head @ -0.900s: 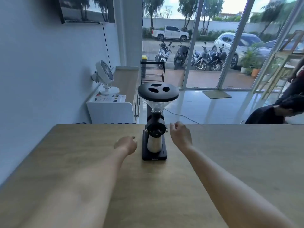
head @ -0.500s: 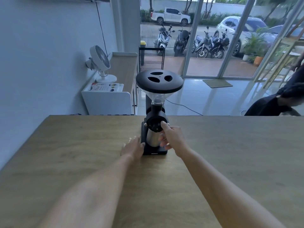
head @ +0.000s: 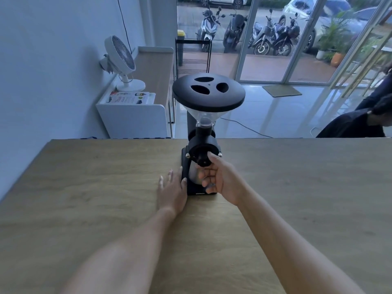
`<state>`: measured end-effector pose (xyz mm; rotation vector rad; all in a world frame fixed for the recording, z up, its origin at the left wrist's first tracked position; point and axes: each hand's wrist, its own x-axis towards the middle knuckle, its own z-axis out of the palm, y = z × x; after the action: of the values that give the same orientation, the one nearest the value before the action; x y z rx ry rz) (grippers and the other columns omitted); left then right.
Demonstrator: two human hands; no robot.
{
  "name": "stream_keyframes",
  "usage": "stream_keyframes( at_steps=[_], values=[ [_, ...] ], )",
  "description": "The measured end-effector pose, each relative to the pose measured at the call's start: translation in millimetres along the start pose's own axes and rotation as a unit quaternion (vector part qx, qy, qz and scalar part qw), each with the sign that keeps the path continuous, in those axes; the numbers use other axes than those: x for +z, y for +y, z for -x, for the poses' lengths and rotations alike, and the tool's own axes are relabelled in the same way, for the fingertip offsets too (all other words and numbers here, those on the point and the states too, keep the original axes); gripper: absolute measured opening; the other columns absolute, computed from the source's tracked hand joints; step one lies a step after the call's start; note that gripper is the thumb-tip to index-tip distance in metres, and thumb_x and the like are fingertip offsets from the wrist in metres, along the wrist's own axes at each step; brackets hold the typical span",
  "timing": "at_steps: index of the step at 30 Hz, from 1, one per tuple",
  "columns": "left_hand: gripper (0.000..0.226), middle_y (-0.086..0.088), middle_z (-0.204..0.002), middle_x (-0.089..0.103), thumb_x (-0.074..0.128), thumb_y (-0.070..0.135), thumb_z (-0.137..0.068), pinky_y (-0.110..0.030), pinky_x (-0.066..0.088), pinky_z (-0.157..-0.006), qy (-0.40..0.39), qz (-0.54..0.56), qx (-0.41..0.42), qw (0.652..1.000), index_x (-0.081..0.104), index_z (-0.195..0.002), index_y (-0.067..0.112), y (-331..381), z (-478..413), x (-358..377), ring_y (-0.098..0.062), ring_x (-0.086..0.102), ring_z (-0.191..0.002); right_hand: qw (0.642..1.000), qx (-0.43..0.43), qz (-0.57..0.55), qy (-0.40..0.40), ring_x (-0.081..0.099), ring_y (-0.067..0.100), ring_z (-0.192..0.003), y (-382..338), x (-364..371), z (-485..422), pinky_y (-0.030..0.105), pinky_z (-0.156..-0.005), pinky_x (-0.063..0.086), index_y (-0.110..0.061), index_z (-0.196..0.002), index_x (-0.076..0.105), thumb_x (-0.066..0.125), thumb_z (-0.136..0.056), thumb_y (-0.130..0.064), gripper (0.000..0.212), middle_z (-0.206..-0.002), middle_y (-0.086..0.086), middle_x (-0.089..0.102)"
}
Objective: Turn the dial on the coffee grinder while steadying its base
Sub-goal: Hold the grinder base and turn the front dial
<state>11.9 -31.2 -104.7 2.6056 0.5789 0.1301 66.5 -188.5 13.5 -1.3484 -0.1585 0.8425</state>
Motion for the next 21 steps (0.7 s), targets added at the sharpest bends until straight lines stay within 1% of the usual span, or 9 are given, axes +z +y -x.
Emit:
stream_keyframes(
  at_steps=[3, 6, 11, 14, 16, 21],
  values=[
    [0.053, -0.003, -0.156, 0.022, 0.011, 0.043, -0.099, -0.039, 0.000, -0.119, 0.024, -0.026, 0.006, 0.999, 0.012, -0.150, 0.028, -6, 1, 8, -0.010, 0.006, -0.144, 1.000, -0.003, -0.017, -0.017, 0.058, 0.018, -0.058, 1, 0, 1, 0.030, -0.048, 0.045, -0.003, -0.110, 0.066, 0.054, -0.092, -0.052, 0.054, -0.074, 0.006, 0.066],
    [0.053, -0.004, -0.156, 0.025, 0.013, 0.041, -0.099, -0.038, 0.001, -0.119, 0.036, -0.035, 0.003, 0.999, 0.015, -0.150, 0.027, -5, -1, 11, -0.010, 0.008, -0.144, 0.999, -0.009, -0.025, -0.020, 0.057, 0.018, -0.059, 2, 0, 0, 0.029, -0.049, 0.044, -0.004, -0.106, 0.069, 0.053, -0.094, -0.051, 0.051, -0.075, 0.006, 0.065],
    [0.051, -0.005, -0.155, 0.027, 0.017, 0.039, -0.100, -0.037, 0.001, -0.117, 0.048, -0.021, -0.004, 0.999, 0.019, -0.150, 0.028, -2, -1, 9, -0.016, 0.012, -0.144, 0.999, -0.035, -0.025, -0.001, 0.055, 0.015, -0.057, 4, 0, -2, 0.027, -0.047, 0.043, 0.000, -0.109, 0.067, 0.062, -0.087, -0.052, 0.057, -0.072, 0.004, 0.063],
    [0.051, -0.006, -0.154, 0.028, 0.018, 0.039, -0.100, -0.036, 0.001, -0.116, 0.053, -0.019, -0.007, 0.998, 0.020, -0.149, 0.028, -2, 0, 9, -0.018, 0.013, -0.143, 0.998, -0.035, -0.044, 0.005, 0.054, 0.014, -0.055, 6, 1, -4, 0.026, -0.045, 0.043, 0.000, -0.108, 0.068, 0.067, -0.081, -0.053, 0.060, -0.070, 0.003, 0.062],
    [0.050, -0.006, -0.154, 0.028, 0.019, 0.040, -0.100, -0.036, 0.001, -0.116, 0.052, -0.015, -0.012, 0.998, 0.021, -0.149, 0.029, -2, 0, 10, -0.020, 0.013, -0.143, 0.997, -0.032, -0.065, 0.006, 0.053, 0.013, -0.055, 9, 2, -4, 0.025, -0.045, 0.042, -0.001, -0.106, 0.069, 0.068, -0.080, -0.052, 0.058, -0.069, 0.002, 0.060],
    [0.051, -0.005, -0.154, 0.027, 0.016, 0.040, -0.100, -0.037, 0.001, -0.117, 0.051, -0.025, -0.002, 0.998, 0.020, -0.150, 0.028, -3, 0, 11, -0.016, 0.013, -0.143, 0.994, -0.024, -0.106, 0.000, 0.051, 0.011, -0.054, 12, 4, -4, 0.023, -0.044, 0.040, -0.003, -0.104, 0.069, 0.071, -0.078, -0.052, 0.056, -0.067, -0.001, 0.057]
  ],
)
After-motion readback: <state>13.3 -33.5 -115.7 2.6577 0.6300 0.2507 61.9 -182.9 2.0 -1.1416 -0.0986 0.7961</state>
